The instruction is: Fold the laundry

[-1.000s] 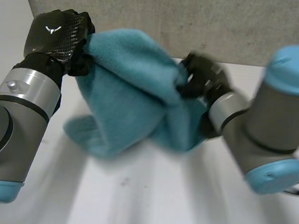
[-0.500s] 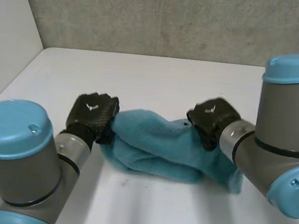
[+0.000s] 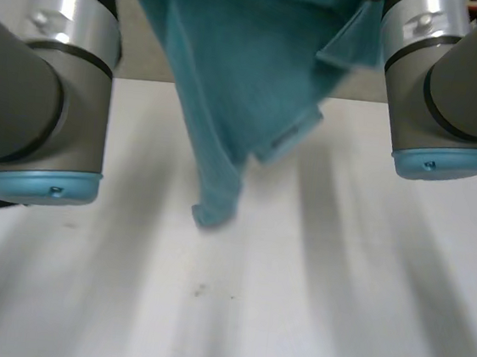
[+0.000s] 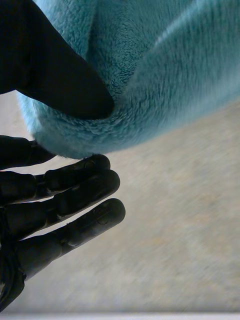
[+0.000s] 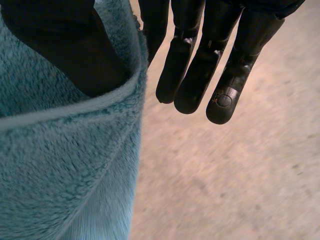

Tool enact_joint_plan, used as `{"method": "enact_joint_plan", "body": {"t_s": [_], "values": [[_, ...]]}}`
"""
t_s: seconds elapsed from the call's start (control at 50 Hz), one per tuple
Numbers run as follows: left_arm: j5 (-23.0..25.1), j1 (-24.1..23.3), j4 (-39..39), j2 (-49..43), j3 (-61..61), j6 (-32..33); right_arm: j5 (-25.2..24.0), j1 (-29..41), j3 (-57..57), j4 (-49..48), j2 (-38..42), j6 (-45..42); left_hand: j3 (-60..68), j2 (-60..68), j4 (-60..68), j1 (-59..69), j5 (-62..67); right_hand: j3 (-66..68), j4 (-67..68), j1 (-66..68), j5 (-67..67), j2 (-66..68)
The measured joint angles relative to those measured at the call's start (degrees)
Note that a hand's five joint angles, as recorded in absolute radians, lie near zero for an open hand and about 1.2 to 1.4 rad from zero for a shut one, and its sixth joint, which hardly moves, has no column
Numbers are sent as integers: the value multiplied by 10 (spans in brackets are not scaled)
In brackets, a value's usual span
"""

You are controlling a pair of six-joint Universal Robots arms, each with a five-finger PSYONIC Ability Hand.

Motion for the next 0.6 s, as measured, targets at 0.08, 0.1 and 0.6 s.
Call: {"method": "enact_joint_plan", "body": {"t_s": [0.08,0.1,0.6], "values": [[-14,-11,28,41,-64,1,-7,1,52,-29,-19,1,0,0,0,0,0,0,0,0,0,0],[-14,-16,28,45,-80,1,-9,1,60,-29,-21,1,0,0,0,0,0,0,0,0,0,0],[24,-172,-207,8,-296,-141,-46,-53,381,64,-19,7,-398,-410,-400,-364,-361,2,0,8,4,0]]}}
